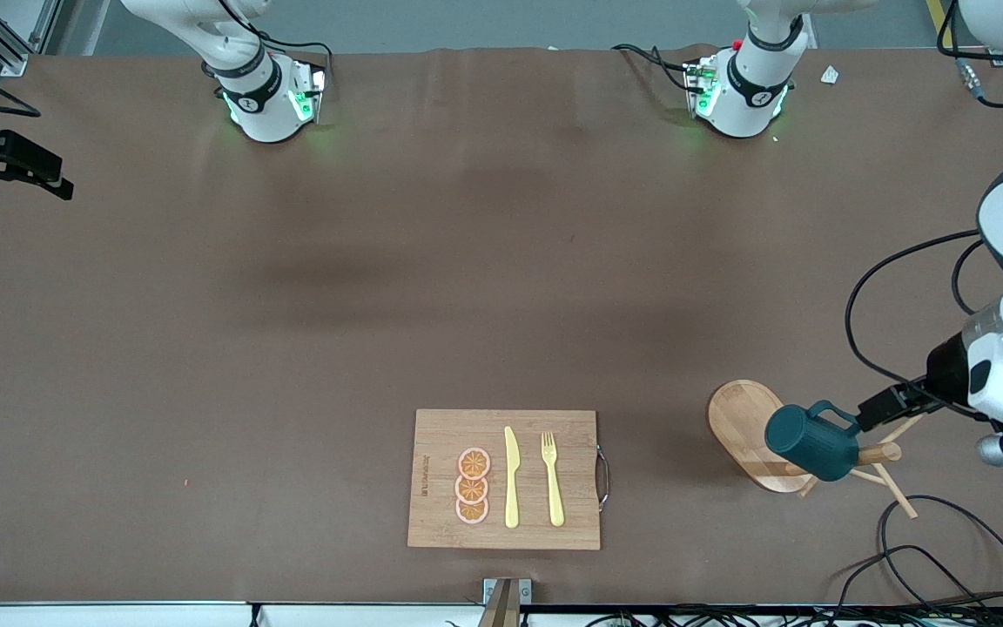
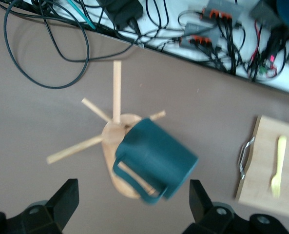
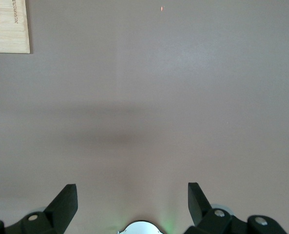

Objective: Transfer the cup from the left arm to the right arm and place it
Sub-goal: 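Reach the left gripper toward the teal mug on the wooden stand, then close the left gripper on the teal mug's rim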

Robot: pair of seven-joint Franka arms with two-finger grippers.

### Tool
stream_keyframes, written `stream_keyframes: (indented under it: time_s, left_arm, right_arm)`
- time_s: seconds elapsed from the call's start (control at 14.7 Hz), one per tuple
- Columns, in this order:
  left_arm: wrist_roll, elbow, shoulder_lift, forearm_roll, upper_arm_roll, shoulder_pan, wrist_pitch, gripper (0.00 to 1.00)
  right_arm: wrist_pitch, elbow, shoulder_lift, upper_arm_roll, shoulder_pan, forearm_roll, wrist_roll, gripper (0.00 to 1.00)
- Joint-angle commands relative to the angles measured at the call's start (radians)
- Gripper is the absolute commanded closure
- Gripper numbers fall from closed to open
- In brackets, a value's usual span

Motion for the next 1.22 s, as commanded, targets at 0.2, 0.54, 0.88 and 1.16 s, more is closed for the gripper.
stream_keyframes:
  time_s: [0.2, 0.54, 0.88, 1.16]
  left_arm:
    - [-0.225, 0.019, 0.057, -0.008, -0.002, -0.008, 0.035, 0.01]
    - [-0.539, 0.014, 0.086, -0.010, -0.003, -0.025, 0.035, 0.00]
    - [-0.645, 0.014, 0.112, -0.056, -0.011, -0.019, 0.032, 0.00]
    - [-0.647, 0.014, 0.132, -0.157, -0.009, -0.005, 0.030, 0.00]
  right_arm:
    - [0.001, -0.021, -0.029, 0.003, -0.004, 0.007, -0.014, 0.00]
    - [0.001, -0.021, -0.029, 0.005, -0.001, 0.005, -0.014, 0.00]
    - [0.003, -0.021, -0.029, 0.005, -0.003, 0.005, -0.014, 0.00]
    - [0.004, -0.021, -0.029, 0.005, -0.003, 0.005, -0.014, 0.00]
